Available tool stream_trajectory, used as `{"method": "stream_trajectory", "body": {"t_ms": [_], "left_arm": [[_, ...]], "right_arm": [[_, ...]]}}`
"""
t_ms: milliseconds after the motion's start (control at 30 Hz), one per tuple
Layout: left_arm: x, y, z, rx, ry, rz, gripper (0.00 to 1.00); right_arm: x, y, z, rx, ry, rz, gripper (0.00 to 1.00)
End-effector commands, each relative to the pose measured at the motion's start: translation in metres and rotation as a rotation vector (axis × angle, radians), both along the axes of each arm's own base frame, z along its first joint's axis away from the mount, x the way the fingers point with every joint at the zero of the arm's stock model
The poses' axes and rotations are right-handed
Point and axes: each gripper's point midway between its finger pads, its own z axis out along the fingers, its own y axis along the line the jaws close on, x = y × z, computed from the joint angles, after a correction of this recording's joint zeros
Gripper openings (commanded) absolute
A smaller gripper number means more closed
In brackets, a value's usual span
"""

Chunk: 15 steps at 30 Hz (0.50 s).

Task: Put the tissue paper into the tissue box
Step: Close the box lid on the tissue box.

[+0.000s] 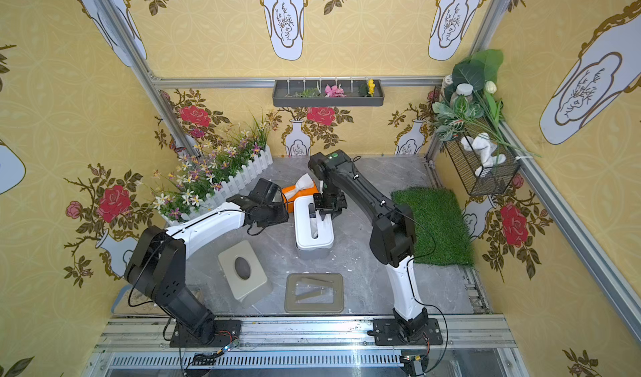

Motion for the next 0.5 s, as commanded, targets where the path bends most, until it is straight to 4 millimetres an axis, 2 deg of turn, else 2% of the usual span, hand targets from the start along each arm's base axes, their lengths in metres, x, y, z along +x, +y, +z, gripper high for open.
{"method": "stream_trajectory", "body": {"t_ms": [0, 200, 467], "left_arm": [[0.001, 0.002, -0.004, 0.003, 0.006, -0.005, 0.57], [0.001, 0.002, -0.007, -0.002, 0.014, -0.006, 0.57], [0.002, 0.002, -0.008, -0.004, 0.016, -0.003, 0.57]], "right_arm": [[-0.007, 0.009, 0.000, 0.051, 0.044, 0.027, 0.13], [-0.009, 0.008, -0.006, 0.060, 0.080, 0.026, 0.14], [-0.005, -0.002, 0.002, 0.043, 0.066, 0.015, 0.14]]}}
